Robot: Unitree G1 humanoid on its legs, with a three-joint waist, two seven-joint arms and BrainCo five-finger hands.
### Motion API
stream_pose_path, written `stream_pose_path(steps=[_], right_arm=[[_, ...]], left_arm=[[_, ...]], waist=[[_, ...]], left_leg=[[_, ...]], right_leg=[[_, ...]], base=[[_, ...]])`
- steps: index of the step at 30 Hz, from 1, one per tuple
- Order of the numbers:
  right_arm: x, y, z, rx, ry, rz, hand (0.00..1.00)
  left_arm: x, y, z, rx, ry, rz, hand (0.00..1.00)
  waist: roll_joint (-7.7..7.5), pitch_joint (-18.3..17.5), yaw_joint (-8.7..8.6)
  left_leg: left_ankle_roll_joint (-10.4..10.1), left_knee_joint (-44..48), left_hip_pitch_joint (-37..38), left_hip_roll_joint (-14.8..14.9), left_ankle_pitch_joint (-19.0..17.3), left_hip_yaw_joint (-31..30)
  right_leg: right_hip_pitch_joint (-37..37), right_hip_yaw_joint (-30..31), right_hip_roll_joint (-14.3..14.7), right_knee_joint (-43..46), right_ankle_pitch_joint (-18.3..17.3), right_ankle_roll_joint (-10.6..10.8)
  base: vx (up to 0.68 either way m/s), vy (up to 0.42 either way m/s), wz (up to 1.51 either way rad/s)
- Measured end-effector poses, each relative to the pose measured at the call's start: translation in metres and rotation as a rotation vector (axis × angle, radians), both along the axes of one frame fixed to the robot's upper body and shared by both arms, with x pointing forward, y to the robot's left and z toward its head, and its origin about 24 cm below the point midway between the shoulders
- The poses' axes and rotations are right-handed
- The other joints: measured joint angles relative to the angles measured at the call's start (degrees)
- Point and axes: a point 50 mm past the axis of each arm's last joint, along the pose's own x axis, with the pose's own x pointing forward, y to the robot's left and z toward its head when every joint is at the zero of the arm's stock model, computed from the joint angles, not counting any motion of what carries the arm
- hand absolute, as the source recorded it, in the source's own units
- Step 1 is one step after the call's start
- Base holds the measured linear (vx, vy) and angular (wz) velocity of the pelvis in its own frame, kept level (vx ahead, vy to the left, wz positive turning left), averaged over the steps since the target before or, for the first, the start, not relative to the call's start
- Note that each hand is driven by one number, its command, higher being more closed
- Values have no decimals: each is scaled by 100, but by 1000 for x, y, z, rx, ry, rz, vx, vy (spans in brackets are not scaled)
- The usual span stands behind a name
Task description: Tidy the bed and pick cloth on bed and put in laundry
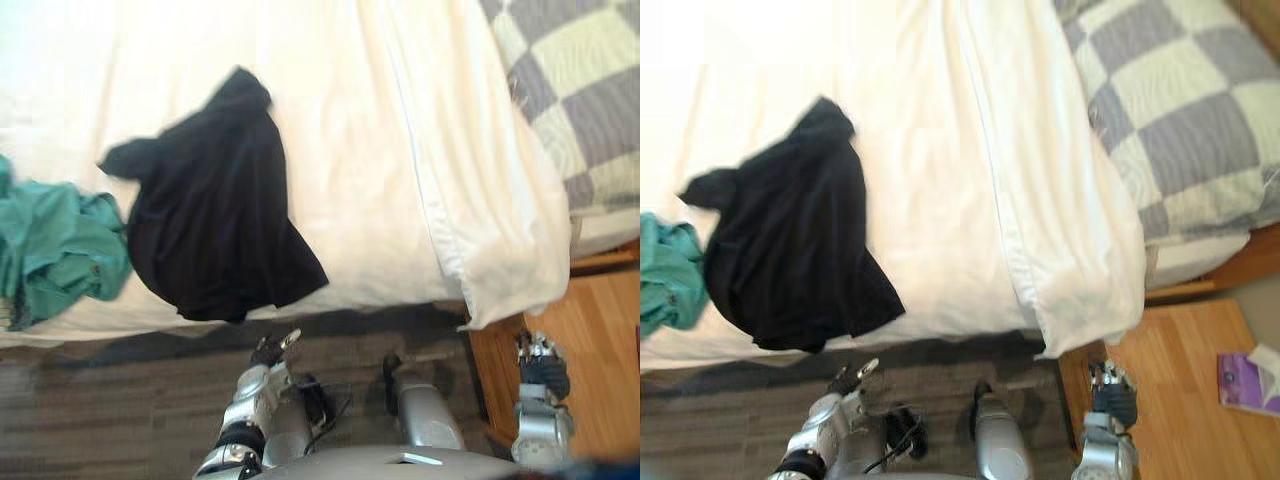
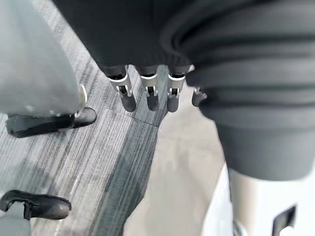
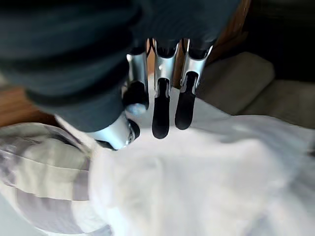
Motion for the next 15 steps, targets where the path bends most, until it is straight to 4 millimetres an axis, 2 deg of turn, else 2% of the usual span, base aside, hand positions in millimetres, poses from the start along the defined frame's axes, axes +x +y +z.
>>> stream_pose_path(steps=[3,6,8,11,15], right_arm=[[-30,12,-21,-2,191,56,0],[-43,24,-32,-47,321,215,0],[-51,39,-41,-80,418,417,0],[-59,52,-49,-96,508,581,0],[-61,50,-54,-110,584,683,0]], left_arm=[[-24,3,-9,29,83,-49,0],[-44,5,-16,38,156,-67,0],[-59,6,-20,56,206,-93,0],[-60,8,-21,88,218,-140,0],[-62,8,-21,121,198,-197,0]], waist=[[-7,-329,10],[3,-424,105],[-6,-498,119],[-42,-527,111],[-39,-508,120]], left_leg=[[-49,-469,357,-191,180,20],[-163,-835,786,-284,314,79],[-197,-1154,1002,-353,453,-1],[-217,-1487,1062,-466,700,-203],[-212,-1952,1350,-578,967,-393]], right_leg=[[397,-234,-141,-310,54,79],[729,-359,-171,-425,104,120],[838,-578,-184,-408,104,120],[927,-795,-228,-499,106,117],[1365,-1036,-200,-1029,232,46]], base=[[164,27,31],[97,4,2],[35,-31,14],[17,-46,36],[-27,-29,25]])
